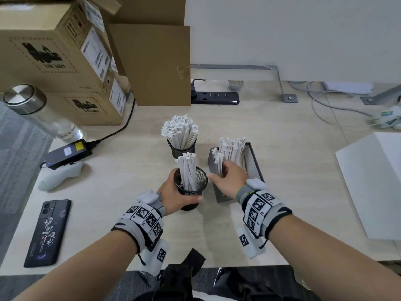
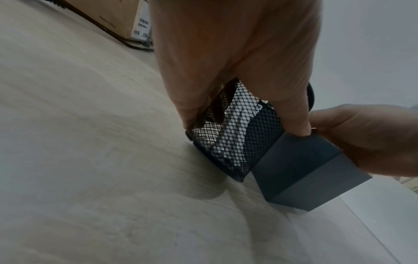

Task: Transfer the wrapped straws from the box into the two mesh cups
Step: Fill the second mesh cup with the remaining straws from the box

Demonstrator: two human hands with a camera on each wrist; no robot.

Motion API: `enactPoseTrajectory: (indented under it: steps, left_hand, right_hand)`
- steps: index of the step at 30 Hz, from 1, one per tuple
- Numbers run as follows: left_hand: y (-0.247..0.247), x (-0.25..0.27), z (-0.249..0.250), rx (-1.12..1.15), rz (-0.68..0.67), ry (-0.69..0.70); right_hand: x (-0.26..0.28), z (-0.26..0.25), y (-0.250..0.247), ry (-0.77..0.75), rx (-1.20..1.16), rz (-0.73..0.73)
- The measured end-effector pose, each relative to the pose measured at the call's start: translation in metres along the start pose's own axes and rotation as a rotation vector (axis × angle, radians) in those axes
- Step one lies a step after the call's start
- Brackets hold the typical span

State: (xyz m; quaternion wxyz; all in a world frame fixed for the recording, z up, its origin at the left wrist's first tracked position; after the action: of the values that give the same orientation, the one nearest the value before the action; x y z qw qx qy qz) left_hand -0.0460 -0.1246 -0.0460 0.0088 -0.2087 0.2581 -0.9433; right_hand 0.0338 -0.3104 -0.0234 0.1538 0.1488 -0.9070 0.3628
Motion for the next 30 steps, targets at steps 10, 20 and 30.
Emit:
enactPoseTrajectory:
  steps: [10,20,30]
  left_hand:
    - [0.0,0.0,-0.006,0.009,0.0,-0.016]
    - [-0.003,0.003,-0.001,-0.012,-0.043,-0.022]
    - [-0.002,0.011,0.014,-0.033,-0.047,0.014]
  right_hand:
    - [-0.001,0.0,-0.003,0.037,-0.065,0.055]
    - [-0.016,0.008,-0.035,0.068,-0.124,0.196]
    - [-0.015,-0.035,-0.068,-0.042,-0.635,0.341]
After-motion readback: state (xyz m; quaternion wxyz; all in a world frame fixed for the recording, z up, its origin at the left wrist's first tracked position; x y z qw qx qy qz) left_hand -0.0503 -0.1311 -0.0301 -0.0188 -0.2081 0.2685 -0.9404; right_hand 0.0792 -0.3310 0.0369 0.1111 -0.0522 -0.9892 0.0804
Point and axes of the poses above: each hand's wrist, its own x-axis away from the middle knuckle, its own y-axis out of the palm, z = x × y, the point moved 1 cm from there along -x, towards the middle knuckle, and after that the axes turned 7 degrees about -x, right-handed, at the moved point
